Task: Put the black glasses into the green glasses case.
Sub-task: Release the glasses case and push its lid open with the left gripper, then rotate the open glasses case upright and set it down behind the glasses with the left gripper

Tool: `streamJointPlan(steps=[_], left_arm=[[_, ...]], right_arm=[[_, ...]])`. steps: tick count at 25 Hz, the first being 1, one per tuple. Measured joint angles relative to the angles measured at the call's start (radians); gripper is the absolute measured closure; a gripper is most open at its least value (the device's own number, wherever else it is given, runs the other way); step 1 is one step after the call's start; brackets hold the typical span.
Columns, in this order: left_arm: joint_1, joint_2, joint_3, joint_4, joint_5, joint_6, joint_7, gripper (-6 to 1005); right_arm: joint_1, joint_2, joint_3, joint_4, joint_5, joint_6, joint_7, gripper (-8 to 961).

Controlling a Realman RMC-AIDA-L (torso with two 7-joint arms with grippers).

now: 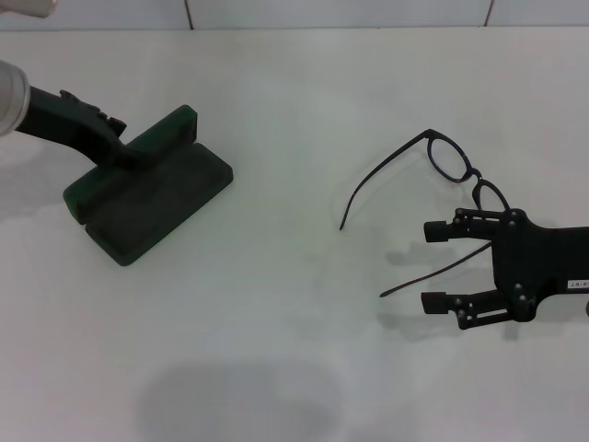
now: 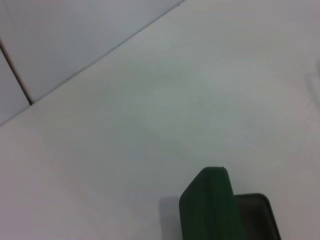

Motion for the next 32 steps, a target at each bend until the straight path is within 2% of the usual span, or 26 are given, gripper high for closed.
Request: streamJointPlan(steps=[1, 12, 18, 22, 26, 32], left_arm=[[0.001, 0.0, -0.001, 0.0, -0.005, 0.0, 0.003, 234], [0.004, 0.002, 0.0, -0.004, -0.008, 0.002, 0.019, 672], [0.003, 0.002, 0.001, -0.003, -0.015, 0.013, 0.021, 730], [-0.002, 0.004, 0.001, 0.002, -0.09, 0.059, 0.052, 769], [-0.007, 0.002, 0.009, 0.003, -0.189, 0.119, 0.195, 780], [-0.002, -0.019, 0.058, -0.004, -0.211, 0.132, 0.414, 782]], right_arm=[[0.0, 0.0, 0.0, 0.0, 0.0, 0.0, 0.0, 71], [0.0, 0.0, 0.0, -0.001, -0.002, 0.0, 0.0, 72], [-0.003, 0.0, 0.0, -0.001, -0.002, 0.001, -0.001, 73], [-0.004, 0.0, 0.0, -0.001, -0.002, 0.001, -0.002, 73], [-0.005, 0.0, 0.0, -0.001, -0.002, 0.001, -0.002, 73], [-0.007, 0.0, 0.0, -0.001, -0.001, 0.0, -0.003, 74]])
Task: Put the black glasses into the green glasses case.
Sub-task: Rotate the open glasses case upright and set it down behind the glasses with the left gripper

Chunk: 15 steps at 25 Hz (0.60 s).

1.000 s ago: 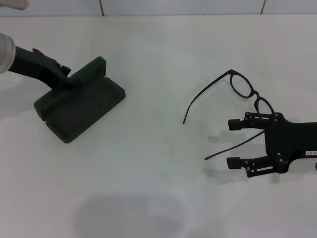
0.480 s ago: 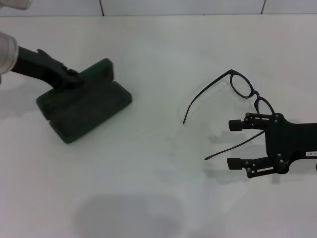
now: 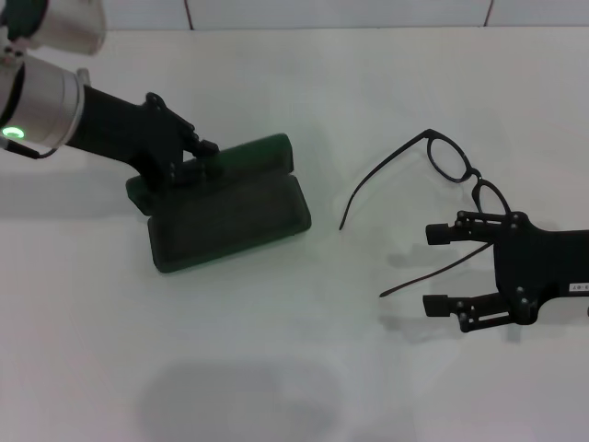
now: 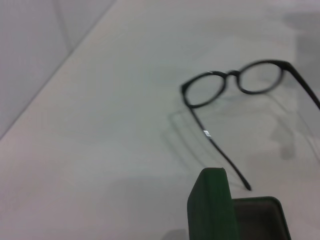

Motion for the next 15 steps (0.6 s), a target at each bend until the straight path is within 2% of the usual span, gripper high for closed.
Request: streamJointPlan(steps=[3, 8, 15], left_arm=[[0.005, -0.012, 0.004, -0.002, 0.0, -0.003, 0.107, 784], [0.006, -0.019, 0.005, -0.005, -0.001, -0.003, 0.205, 784], [0.007, -0.032, 0.015, -0.012, 0.011, -0.004, 0.225, 785]], right_arm=[[-0.001, 0.0, 0.0, 0.0, 0.0, -0.004, 0.0, 74], [-0.002, 0.0, 0.0, 0.0, 0.0, -0.005, -0.001, 74], [-0.002, 0.0, 0.0, 0.002, 0.0, 0.001, -0.004, 75]])
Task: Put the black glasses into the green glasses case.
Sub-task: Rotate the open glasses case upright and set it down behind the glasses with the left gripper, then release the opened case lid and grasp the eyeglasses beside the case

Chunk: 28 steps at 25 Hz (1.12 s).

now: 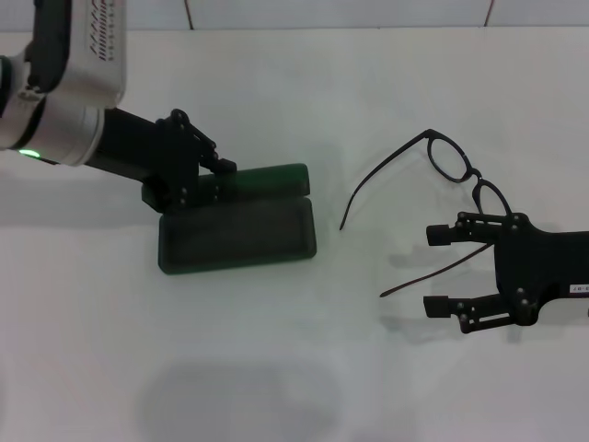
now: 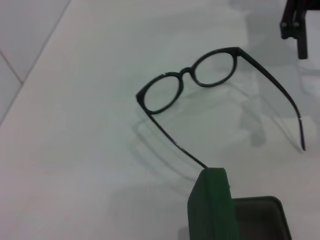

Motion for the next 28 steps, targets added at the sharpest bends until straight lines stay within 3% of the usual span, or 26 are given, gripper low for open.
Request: streamJointPlan(steps=[17, 19, 25, 28], left_arm=[[0.033, -0.016, 0.029, 0.022, -0.041, -0.024, -0.063, 786], [0.057, -0.015, 0.029, 0.056, -0.086, -0.015, -0.09, 584], [0.115, 0.0, 0.02, 0.134, -0.206, 0.034, -0.302, 377], [0.151, 0.011, 0.01, 0.107, -0.261, 0.075, -0.396, 318]], right_arm=[[-0.002, 0.0, 0.002, 0.0, 0.0, -0.006, 0.0, 76], [-0.002, 0.0, 0.005, 0.0, 0.0, -0.007, 0.002, 76], [0.0, -0.007, 0.027, -0.008, 0.013, -0.019, 0.068, 77], [0.019, -0.031, 0.067, -0.04, 0.009, -0.009, 0.265, 77]])
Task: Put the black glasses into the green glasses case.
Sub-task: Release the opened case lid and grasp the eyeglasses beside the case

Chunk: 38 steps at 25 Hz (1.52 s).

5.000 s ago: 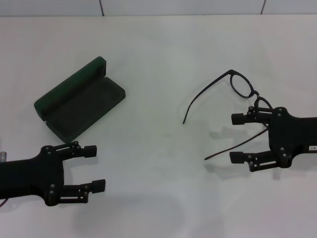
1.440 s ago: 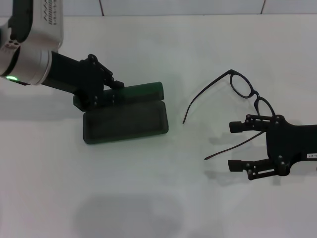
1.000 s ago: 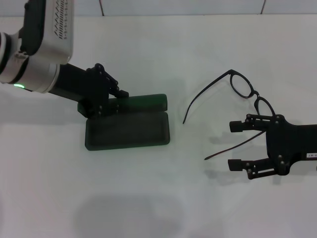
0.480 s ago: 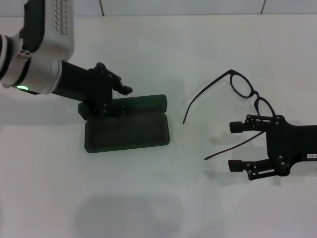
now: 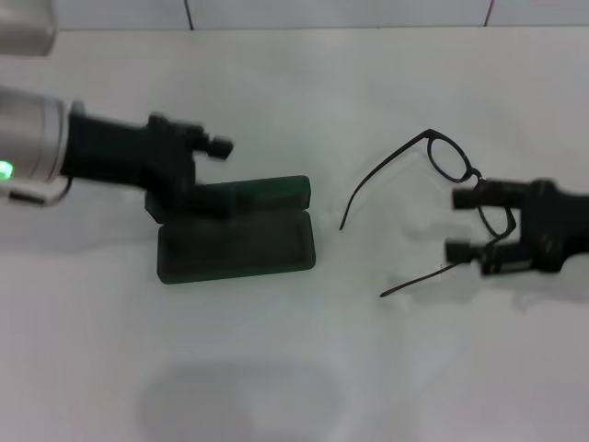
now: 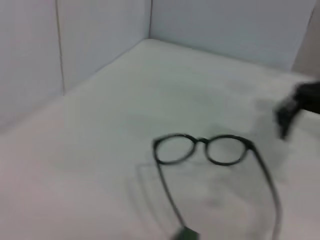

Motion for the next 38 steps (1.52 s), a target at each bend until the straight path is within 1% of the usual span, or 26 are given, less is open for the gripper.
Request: streamJointPlan(steps=[1, 2, 3, 5, 6, 8, 9, 10, 11, 12, 13, 15, 17, 18, 19, 22, 24, 26, 28, 31, 34, 38], left_arm=[[0.017, 0.001, -0.009, -0.018, -0.021, 0.016, -0.005, 298], [0.037, -0.001, -0.019, -0.038, -0.041, 0.033, 0.002, 278], [0.056, -0.001, -0.028, -0.065, -0.07, 0.055, 0.021, 259], [0.091, 0.0, -0.039, -0.11, -0.112, 0.085, 0.06, 219], [0.112, 0.005, -0.042, -0.143, -0.141, 0.102, 0.094, 199], [0.144, 0.016, -0.044, -0.205, -0.173, 0.12, 0.165, 160], [0.155, 0.021, -0.046, -0.235, -0.182, 0.124, 0.2, 152], [0.162, 0.024, -0.05, -0.258, -0.184, 0.125, 0.226, 144], [0.172, 0.027, -0.057, -0.293, -0.186, 0.125, 0.265, 135], [0.182, 0.03, -0.063, -0.315, -0.186, 0.126, 0.293, 127], [0.193, 0.034, -0.068, -0.335, -0.186, 0.126, 0.319, 119], [0.213, 0.038, -0.07, -0.357, -0.185, 0.126, 0.358, 121], [0.232, 0.039, -0.072, -0.367, -0.181, 0.125, 0.386, 124], [0.241, 0.039, -0.074, -0.37, -0.18, 0.123, 0.402, 125], [0.247, 0.039, -0.078, -0.373, -0.18, 0.122, 0.415, 126], [0.255, 0.038, -0.087, -0.387, -0.179, 0.121, 0.454, 126], [0.257, 0.038, -0.089, -0.393, -0.178, 0.12, 0.466, 126], [0.256, 0.039, -0.089, -0.394, -0.178, 0.119, 0.471, 126], [0.254, 0.039, -0.09, -0.395, -0.178, 0.119, 0.472, 126], [0.251, 0.04, -0.09, -0.395, -0.177, 0.118, 0.472, 126], [0.254, 0.04, -0.091, -0.395, -0.176, 0.116, 0.473, 127], [0.256, 0.04, -0.092, -0.396, -0.176, 0.115, 0.474, 127]], right_arm=[[0.007, -0.012, 0.003, -0.013, -0.004, 0.006, 0.069, 77], [0.019, -0.031, 0.005, -0.032, -0.008, 0.013, 0.162, 77], [0.036, -0.053, 0.004, -0.046, -0.013, 0.02, 0.248, 77], [0.085, -0.105, 0.003, -0.057, -0.034, 0.037, 0.439, 78], [0.117, -0.134, 0.004, -0.054, -0.057, 0.047, 0.548, 78], [0.165, -0.17, 0.003, -0.049, -0.112, 0.062, 0.699, 78], [0.19, -0.183, 0.002, -0.047, -0.156, 0.069, 0.765, 78], [0.243, -0.198, 0.001, -0.042, -0.254, 0.078, 0.865, 78], [0.243, -0.198, 0.001, -0.042, -0.254, 0.078, 0.865, 79], [0.278, -0.199, 0.0, -0.03, -0.316, 0.084, 0.906, 79], [0.319, -0.197, -0.002, -0.01, -0.379, 0.09, 0.938, 80], [0.418, -0.182, -0.002, 0.053, -0.503, 0.115, 0.991, 81], [0.499, -0.158, -0.003, 0.108, -0.609, 0.149, 1.029, 82], [0.539, -0.141, -0.004, 0.134, -0.664, 0.173, 1.051, 82], [0.565, -0.127, -0.007, 0.148, -0.706, 0.195, 1.07, 83], [0.627, -0.072, -0.059, 0.162, -0.824, 0.266, 1.148, 106], [0.652, -0.041, -0.117, 0.164, -0.869, 0.299, 1.2, 121], [0.666, -0.017, -0.159, 0.165, -0.884, 0.316, 1.227, 136], [0.669, -0.001, -0.17, 0.165, -0.885, 0.334, 1.232, 151], [0.661, 0.013, -0.172, 0.168, -0.891, 0.37, 1.233, 173], [0.652, 0.016, -0.17, 0.171, -0.893, 0.381, 1.243, 196], [0.642, 0.02, -0.193, 0.163, -0.907, 0.385, 1.251, 226]])
